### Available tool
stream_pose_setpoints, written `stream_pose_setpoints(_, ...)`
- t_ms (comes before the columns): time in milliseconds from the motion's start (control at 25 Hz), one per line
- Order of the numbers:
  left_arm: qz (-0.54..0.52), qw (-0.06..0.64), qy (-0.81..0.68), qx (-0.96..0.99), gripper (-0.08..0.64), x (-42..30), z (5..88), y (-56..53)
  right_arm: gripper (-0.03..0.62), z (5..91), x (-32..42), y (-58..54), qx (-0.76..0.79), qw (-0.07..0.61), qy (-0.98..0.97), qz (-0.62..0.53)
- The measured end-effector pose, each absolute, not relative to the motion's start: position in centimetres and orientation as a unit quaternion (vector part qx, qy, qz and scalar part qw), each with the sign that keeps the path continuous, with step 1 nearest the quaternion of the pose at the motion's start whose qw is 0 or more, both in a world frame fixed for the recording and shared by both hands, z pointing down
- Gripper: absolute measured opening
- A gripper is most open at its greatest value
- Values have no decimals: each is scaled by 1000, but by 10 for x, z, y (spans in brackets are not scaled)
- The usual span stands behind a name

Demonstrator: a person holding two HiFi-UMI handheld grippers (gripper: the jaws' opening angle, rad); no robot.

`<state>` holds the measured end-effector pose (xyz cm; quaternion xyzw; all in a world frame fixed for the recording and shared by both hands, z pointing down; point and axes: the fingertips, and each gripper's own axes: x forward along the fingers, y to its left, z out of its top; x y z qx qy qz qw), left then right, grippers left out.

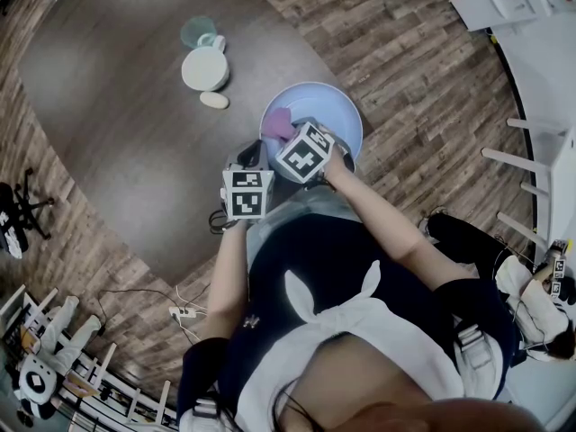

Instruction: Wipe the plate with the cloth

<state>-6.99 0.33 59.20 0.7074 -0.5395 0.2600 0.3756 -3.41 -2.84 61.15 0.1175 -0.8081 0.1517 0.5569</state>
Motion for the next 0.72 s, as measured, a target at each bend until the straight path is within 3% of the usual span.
stream_pose_setpoints(720,265,376,-536,708,5,-69,593,3,141,612,-28,-42,132,546,-810,168)
